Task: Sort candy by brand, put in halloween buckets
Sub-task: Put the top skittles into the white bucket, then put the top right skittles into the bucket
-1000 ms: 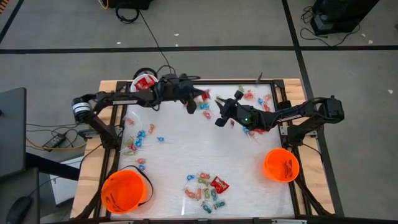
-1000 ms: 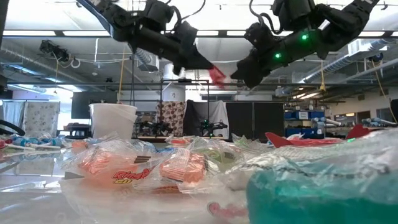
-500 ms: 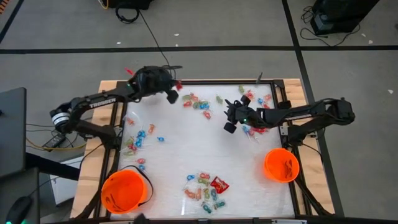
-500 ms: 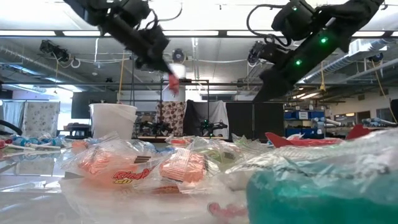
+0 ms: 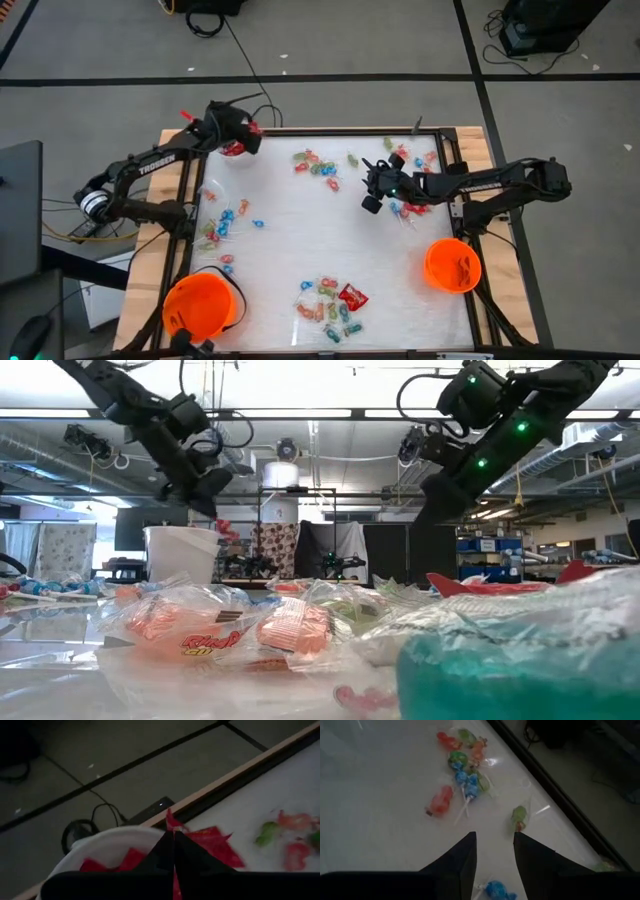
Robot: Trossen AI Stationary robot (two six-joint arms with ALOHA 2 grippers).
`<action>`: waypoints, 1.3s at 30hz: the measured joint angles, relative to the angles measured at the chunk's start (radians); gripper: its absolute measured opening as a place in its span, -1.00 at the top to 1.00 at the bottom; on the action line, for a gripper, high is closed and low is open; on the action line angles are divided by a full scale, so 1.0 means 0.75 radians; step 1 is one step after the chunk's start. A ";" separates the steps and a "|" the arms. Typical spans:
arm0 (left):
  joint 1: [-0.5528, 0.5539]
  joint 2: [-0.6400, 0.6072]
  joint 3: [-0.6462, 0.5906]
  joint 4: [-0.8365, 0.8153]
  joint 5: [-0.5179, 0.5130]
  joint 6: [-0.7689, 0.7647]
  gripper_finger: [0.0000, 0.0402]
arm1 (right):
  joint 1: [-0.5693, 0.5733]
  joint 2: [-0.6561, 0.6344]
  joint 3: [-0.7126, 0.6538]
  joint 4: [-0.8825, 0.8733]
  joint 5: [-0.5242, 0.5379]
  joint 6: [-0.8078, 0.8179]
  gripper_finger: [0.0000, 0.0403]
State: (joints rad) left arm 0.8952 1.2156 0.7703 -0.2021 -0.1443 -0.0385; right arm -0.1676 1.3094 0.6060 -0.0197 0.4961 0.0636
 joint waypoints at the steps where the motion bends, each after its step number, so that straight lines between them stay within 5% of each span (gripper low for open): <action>1: 0.015 -0.009 -0.016 0.003 0.000 -0.008 0.94 | -0.005 0.000 0.000 -0.003 0.000 0.011 0.30; 10: 0.090 -0.198 -0.162 0.007 0.000 -0.035 0.94 | -0.016 0.000 0.000 -0.060 -0.001 0.047 0.30; 16: 0.090 -0.236 -0.169 -0.222 0.015 -0.070 0.94 | -0.025 0.000 0.000 -0.059 -0.007 0.077 0.30; 21: 0.089 -0.236 -0.169 -0.194 0.002 -0.095 0.88 | -0.085 -0.003 0.003 -0.100 -0.175 0.163 0.30; 30: 0.089 -0.235 -0.169 -0.093 -0.202 -0.134 0.51 | -0.269 -0.003 0.197 -0.767 -0.355 0.358 0.30; 36: 0.087 -0.240 -0.169 -0.015 -0.192 -0.094 0.22 | -0.364 -0.003 0.220 -1.008 -0.436 0.375 0.30; 39: 0.087 -0.251 -0.169 0.054 -0.074 -0.087 0.19 | -0.398 -0.003 0.220 -1.102 -0.466 0.399 0.30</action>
State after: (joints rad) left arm 0.9607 1.0270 0.6437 -0.1619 -0.1996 -0.1041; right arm -0.4665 1.3071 0.7708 -0.8463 0.1468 0.3631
